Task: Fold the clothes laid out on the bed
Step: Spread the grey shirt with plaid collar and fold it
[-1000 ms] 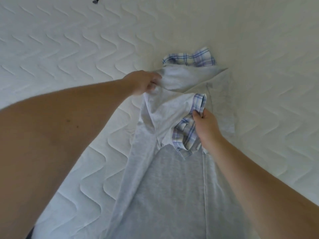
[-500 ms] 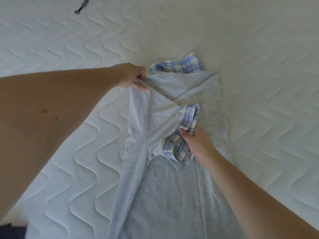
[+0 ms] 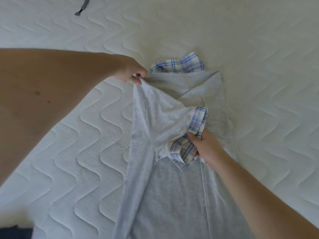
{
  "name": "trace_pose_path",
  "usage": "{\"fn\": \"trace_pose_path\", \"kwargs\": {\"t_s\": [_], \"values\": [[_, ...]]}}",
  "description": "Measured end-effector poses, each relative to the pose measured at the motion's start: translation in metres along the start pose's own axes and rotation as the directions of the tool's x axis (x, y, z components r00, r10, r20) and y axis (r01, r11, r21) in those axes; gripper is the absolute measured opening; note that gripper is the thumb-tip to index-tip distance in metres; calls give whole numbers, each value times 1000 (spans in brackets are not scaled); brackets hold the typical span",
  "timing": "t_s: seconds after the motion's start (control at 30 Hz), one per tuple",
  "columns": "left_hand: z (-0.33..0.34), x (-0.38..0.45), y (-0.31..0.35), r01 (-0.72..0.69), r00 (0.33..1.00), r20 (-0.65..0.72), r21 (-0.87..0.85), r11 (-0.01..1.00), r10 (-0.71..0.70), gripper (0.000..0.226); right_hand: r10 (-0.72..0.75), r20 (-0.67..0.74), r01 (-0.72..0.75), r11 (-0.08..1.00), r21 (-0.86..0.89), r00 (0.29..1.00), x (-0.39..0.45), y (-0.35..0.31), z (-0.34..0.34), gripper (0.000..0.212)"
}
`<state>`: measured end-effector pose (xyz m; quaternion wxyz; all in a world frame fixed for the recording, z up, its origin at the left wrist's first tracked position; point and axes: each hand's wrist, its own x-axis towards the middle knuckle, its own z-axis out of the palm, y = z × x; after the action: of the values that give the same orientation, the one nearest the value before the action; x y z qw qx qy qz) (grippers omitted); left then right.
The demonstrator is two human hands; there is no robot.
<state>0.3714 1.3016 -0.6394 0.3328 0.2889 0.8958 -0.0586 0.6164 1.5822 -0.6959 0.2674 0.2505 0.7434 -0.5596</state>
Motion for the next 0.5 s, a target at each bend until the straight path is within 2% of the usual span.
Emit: {"fn": "trace_pose_path", "kwargs": {"t_s": [0.1,0.2,0.33,0.43,0.5], "values": [[-3,2,4,-27,999,-31,34,999,28,22,17,4,-17,997,77,1000,1,2,-1,9],[-1,7,15,18,997,-75,31,999,-16,27,26,-6,-26,995,96,1000,1,6,-4,9],[13,13,35,138,970,-203,-5,990,-136,30,-42,-77,39,998,-51,996,1,9,-4,20],[33,10,49,170,910,-341,-212,962,-236,27,-132,-161,110,985,-136,978,2,13,-3,13],[51,1,56,163,869,-395,-338,927,-297,39,-182,-235,142,974,-179,955,-1,16,0,12]]}}
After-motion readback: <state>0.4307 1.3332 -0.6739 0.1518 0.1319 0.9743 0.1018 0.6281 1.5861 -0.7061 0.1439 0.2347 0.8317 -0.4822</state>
